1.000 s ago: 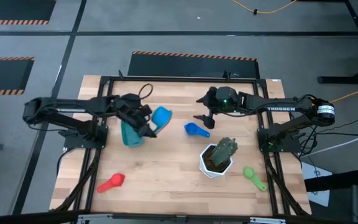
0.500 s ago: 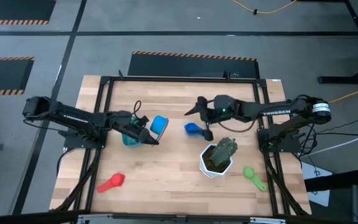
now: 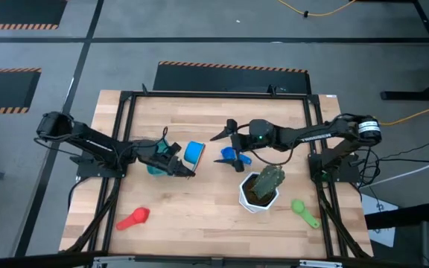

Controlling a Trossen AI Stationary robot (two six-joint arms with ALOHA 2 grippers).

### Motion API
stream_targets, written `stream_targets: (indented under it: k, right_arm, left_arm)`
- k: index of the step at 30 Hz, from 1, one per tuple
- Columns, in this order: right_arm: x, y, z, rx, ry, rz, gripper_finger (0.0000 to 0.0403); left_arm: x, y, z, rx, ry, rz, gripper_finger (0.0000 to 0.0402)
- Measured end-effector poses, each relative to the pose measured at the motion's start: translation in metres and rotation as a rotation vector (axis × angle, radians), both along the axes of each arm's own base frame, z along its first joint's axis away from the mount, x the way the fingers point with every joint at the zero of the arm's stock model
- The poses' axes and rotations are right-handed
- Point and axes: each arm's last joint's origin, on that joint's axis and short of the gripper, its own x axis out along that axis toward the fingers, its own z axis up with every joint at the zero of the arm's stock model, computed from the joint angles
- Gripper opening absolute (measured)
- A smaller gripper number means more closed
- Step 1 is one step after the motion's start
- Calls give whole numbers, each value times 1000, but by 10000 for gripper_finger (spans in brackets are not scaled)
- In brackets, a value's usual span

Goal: Nest measuring cups in basket
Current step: Stack the blue measuring cup on top of the orange measuring cup

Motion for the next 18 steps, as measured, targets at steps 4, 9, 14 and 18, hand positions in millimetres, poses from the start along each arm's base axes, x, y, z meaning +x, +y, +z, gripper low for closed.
stream_targets:
  k: [4,9,14,18]
  right_arm:
    - [7,-1,-6,-7,-36,-27,383]
    - [14,-2,-18,-23,-49,-43,383]
    - [21,-3,-28,-67,-90,-61,383]
    - [25,-4,-33,-73,-117,-88,383]
  left_arm:
    - [2,-3,-1,-16,-6,7,147]
    - [3,-8,-3,-24,-12,19,147]
    - [8,-13,-2,-39,-6,21,147]
    - [18,-18,2,-42,-17,0,147]
